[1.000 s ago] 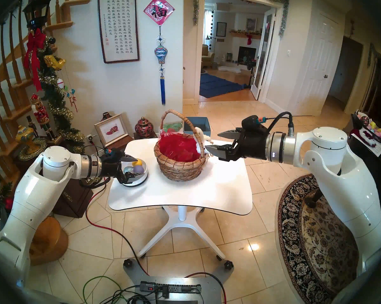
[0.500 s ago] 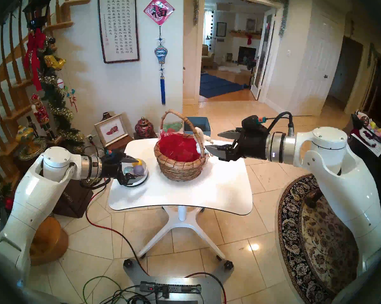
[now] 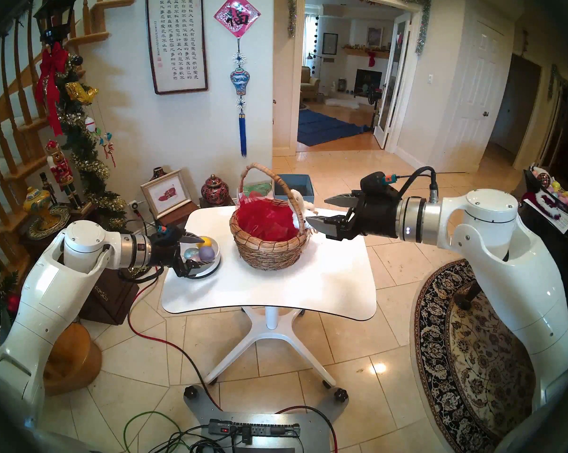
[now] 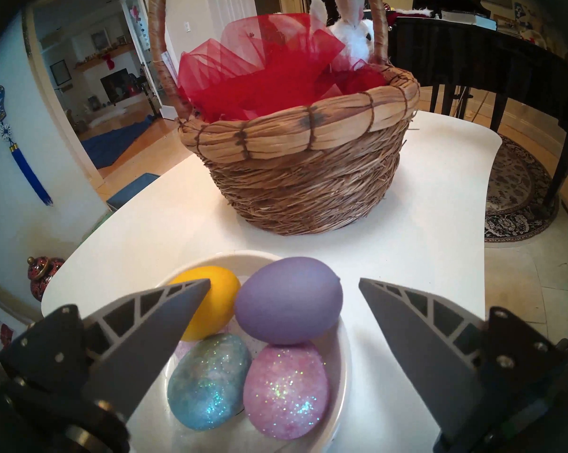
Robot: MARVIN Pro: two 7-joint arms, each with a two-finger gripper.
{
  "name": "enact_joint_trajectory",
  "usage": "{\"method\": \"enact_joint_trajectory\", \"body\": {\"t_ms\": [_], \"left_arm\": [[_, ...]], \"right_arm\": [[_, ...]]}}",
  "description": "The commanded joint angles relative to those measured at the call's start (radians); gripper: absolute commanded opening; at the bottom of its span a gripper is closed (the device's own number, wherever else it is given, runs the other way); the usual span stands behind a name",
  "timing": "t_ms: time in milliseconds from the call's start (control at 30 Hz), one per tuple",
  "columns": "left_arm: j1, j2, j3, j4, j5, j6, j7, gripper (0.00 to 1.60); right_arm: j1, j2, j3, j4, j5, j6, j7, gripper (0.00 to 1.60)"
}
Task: Put easter egg into basket
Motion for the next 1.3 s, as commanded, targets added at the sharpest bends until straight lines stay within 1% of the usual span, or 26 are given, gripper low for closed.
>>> {"method": "enact_joint_trajectory", "body": {"t_ms": [0, 33, 67, 100, 133, 233, 267, 300, 367, 433, 467, 600, 633, 700, 733, 767, 800, 833, 900, 1167, 1267], "left_arm": [[-0.003, -0.001, -0.007, -0.004, -0.011, -0.003, -0.007, 1.37], [-0.003, -0.001, -0.007, -0.004, -0.012, -0.003, -0.006, 1.27], [-0.003, -0.001, -0.007, -0.004, -0.012, -0.003, -0.006, 1.27], [-0.003, 0.000, -0.006, -0.004, -0.012, -0.004, -0.006, 1.22], [-0.004, 0.000, -0.005, -0.003, -0.012, -0.004, -0.006, 1.09], [-0.004, -0.001, -0.005, -0.001, -0.012, -0.004, -0.007, 1.05], [-0.004, -0.001, -0.005, 0.000, -0.012, -0.005, -0.007, 0.96], [-0.004, -0.001, -0.005, 0.000, -0.012, -0.005, -0.007, 0.96], [-0.004, -0.001, -0.005, 0.000, -0.012, -0.005, -0.007, 0.84], [-0.003, -0.001, -0.005, 0.000, -0.012, -0.005, -0.007, 0.83], [-0.003, -0.001, -0.005, 0.000, -0.011, -0.006, -0.007, 0.80], [-0.002, -0.001, -0.006, -0.001, -0.012, -0.008, -0.007, 0.75], [-0.001, -0.001, -0.007, -0.002, -0.011, -0.008, -0.005, 0.67], [-0.001, -0.001, -0.010, -0.007, -0.013, -0.006, -0.003, 0.61], [0.000, -0.001, -0.012, -0.009, -0.013, -0.005, -0.002, 0.52], [0.001, -0.002, -0.014, -0.011, -0.014, -0.004, -0.001, 0.47], [0.001, -0.002, -0.014, -0.011, -0.014, -0.004, -0.001, 0.47], [0.000, -0.002, -0.016, -0.011, -0.016, -0.004, 0.000, 0.43], [-0.002, -0.003, -0.020, -0.013, -0.019, -0.002, 0.000, 0.29], [-0.002, -0.005, -0.037, -0.027, -0.032, 0.000, 0.005, 0.23], [0.000, -0.004, -0.049, -0.044, -0.047, -0.001, 0.001, 0.23]], "right_arm": [[0.007, 0.001, 0.006, 0.000, -0.002, -0.004, -0.003, 1.60], [0.007, 0.002, 0.006, 0.000, -0.002, -0.004, -0.003, 1.60], [0.007, 0.002, 0.006, 0.000, -0.002, -0.004, -0.003, 1.60], [0.007, 0.002, 0.006, 0.000, -0.002, -0.004, -0.003, 1.60], [0.007, 0.002, 0.006, 0.000, -0.002, -0.004, -0.003, 1.60], [0.007, 0.002, 0.006, 0.000, -0.002, -0.004, -0.003, 1.60], [0.007, 0.002, 0.005, 0.000, -0.001, -0.004, -0.003, 1.60], [0.007, 0.002, 0.005, 0.000, -0.001, -0.004, -0.003, 1.60], [0.007, 0.003, 0.005, 0.000, -0.001, -0.005, -0.003, 1.60], [0.007, 0.003, 0.005, 0.000, -0.001, -0.005, -0.004, 1.60], [0.006, 0.003, 0.005, 0.000, -0.001, -0.005, -0.004, 1.60], [0.006, 0.003, 0.005, 0.000, 0.000, -0.005, -0.004, 1.60], [0.006, 0.003, 0.005, 0.000, 0.000, -0.005, -0.004, 1.60], [0.006, 0.004, 0.005, 0.000, 0.000, -0.005, -0.004, 1.60], [0.006, 0.004, 0.005, 0.000, 0.000, -0.005, -0.004, 1.60], [0.006, 0.004, 0.005, 0.000, 0.000, -0.005, -0.004, 1.60], [0.006, 0.004, 0.005, 0.000, 0.000, -0.005, -0.004, 1.60], [0.006, 0.004, 0.005, 0.000, 0.000, -0.005, -0.004, 1.60], [0.006, 0.004, 0.005, 0.000, 0.001, -0.006, -0.005, 1.60], [0.006, 0.005, 0.004, 0.000, 0.001, -0.006, -0.005, 1.60], [0.006, 0.005, 0.004, 0.000, 0.002, -0.006, -0.005, 1.60]]}}
